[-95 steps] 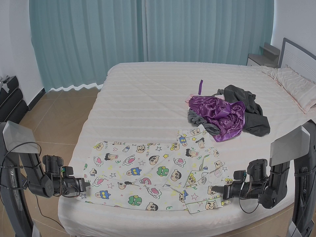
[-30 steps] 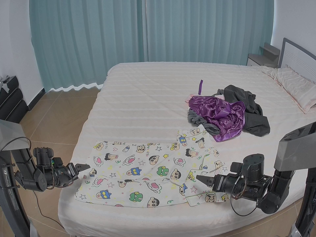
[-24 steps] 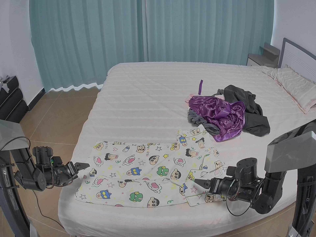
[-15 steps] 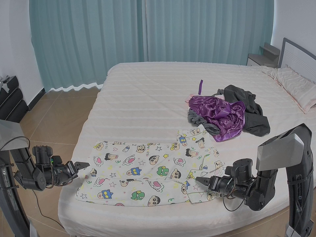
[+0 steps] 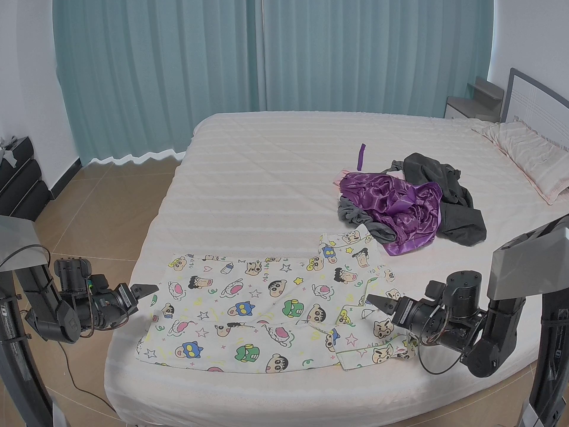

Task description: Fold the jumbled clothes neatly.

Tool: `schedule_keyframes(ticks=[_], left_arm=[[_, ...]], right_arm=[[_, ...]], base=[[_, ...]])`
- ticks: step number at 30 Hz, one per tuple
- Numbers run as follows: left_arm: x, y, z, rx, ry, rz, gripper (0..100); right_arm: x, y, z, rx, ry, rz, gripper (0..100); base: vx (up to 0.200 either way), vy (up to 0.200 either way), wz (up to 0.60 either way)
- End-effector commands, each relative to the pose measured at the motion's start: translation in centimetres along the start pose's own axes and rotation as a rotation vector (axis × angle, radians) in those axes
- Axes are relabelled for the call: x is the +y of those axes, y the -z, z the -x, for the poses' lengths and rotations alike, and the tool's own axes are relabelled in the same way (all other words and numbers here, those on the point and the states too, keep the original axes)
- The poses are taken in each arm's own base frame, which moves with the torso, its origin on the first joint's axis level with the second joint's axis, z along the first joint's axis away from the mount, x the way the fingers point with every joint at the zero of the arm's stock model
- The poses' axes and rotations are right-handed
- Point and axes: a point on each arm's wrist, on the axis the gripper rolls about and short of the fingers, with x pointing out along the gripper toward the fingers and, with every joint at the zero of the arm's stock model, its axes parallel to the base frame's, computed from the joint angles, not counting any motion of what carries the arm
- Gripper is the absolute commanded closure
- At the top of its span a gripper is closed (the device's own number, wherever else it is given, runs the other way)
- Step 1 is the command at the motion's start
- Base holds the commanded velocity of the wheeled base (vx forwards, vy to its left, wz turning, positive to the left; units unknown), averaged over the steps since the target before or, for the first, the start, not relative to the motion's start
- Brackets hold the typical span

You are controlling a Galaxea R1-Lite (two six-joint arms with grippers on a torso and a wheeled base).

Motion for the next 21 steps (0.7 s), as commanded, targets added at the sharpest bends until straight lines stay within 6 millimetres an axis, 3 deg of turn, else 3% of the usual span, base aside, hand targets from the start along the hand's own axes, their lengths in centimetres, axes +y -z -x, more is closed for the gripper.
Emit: schedule_keyframes(ticks=[1, 11, 21], left_arm=[[-0.07, -0.01, 0.2, -0.019, 0.008, 0.009, 0], [-0.01, 0.1, 0.2, -0.015, 0.011, 0.01, 0], [-0.07, 0.14, 0.16, -0.015, 0.009, 0.027, 0]], right_arm=[[1.26, -1.25, 2.16, -0.05, -0.035, -0.032, 0], [0.98, -1.93, 2.51, -0.071, -0.032, -0.064, 0], [0.66, -1.93, 2.55, -0.069, -0.022, -0.07, 0]], base=[[0.2, 0.0, 0.0], [0.2, 0.0, 0.0], [0.0, 0.0, 0.0]])
